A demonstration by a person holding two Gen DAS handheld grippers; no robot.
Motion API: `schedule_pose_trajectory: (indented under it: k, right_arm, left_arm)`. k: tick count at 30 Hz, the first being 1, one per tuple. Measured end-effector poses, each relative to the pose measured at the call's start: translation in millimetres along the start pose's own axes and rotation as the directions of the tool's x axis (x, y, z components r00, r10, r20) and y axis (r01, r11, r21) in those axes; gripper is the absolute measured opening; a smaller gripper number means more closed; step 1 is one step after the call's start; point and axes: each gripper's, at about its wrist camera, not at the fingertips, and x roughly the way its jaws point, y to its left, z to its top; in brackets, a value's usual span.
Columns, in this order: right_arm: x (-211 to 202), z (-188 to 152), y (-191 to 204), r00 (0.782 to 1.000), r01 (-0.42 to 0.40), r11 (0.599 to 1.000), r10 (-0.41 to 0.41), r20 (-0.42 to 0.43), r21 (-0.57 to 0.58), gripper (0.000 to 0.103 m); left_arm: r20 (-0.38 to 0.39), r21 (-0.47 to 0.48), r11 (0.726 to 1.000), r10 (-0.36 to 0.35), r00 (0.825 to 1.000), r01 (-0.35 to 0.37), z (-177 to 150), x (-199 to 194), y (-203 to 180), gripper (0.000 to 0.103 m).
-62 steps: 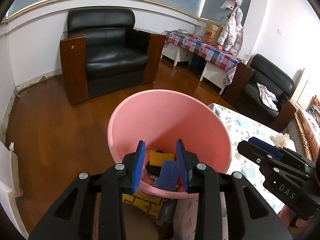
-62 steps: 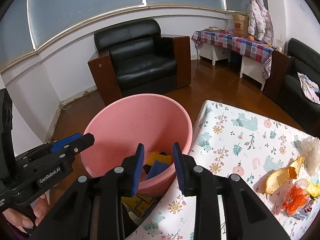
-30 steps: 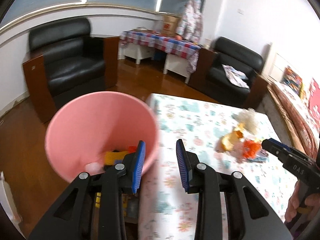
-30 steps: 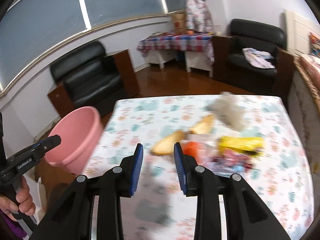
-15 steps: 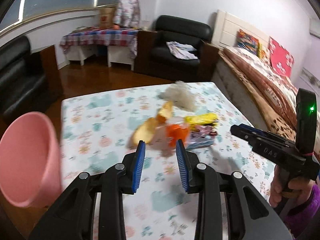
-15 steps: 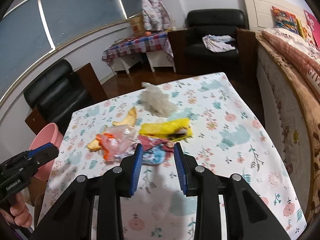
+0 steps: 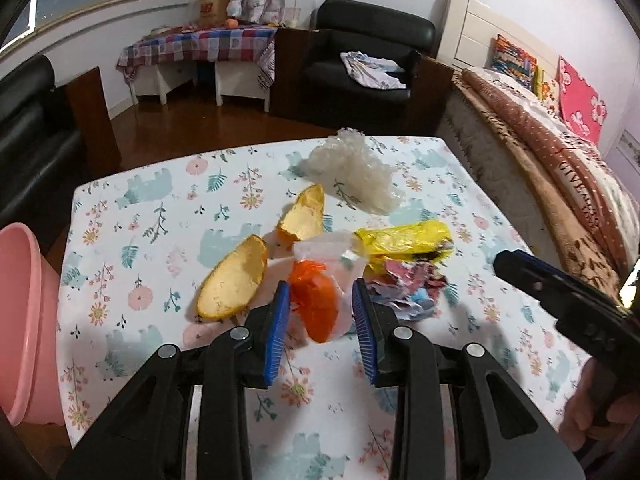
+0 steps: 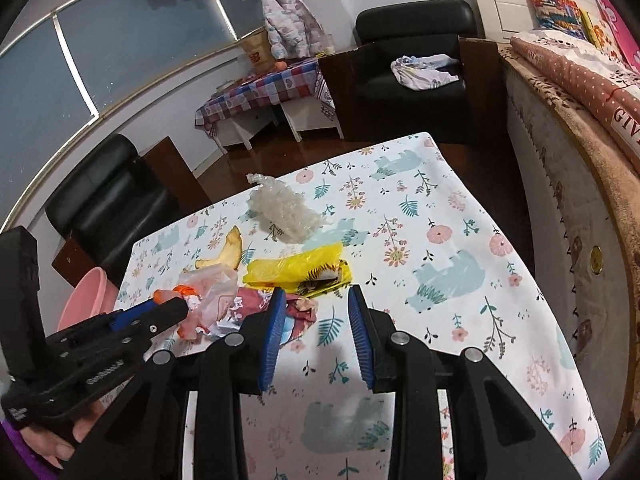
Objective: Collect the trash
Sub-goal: 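Move both grippers back over the trash on the table, then grasp the clear plastic bag with the left gripper while the right gripper grasps the bubble wrap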
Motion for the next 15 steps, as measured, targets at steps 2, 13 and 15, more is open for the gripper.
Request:
schedule_pose_trajectory:
  k: [2, 13, 15]
  right_arm:
    - [1.9, 1.5, -1.2, 1.0, -0.001, 1.0, 0.001, -0.002, -0.003, 0.034]
    - [39.0, 36.8, -3.0, 0.999, -0.027, 1.0, 0.027, -0.034, 0.014, 0.036]
    - [50.3, 42.4, -2.8, 0.998, -0.03, 0.999, 0.032, -0.051, 0.026, 0.036]
  left_arm:
    - [-0.014, -0.008, 1.0, -0.005, 1.0, 0.005, -1.8, 4.8, 2.2, 0.031]
    - [0.044, -0.015, 1.0, -0.017, 0.999, 0.018, -14.8, -25.4, 19.6, 0.017]
    - [0.063, -0.035, 0.999, -0.018, 0.998, 0.02, -17.2, -35.7, 26.8, 0.017]
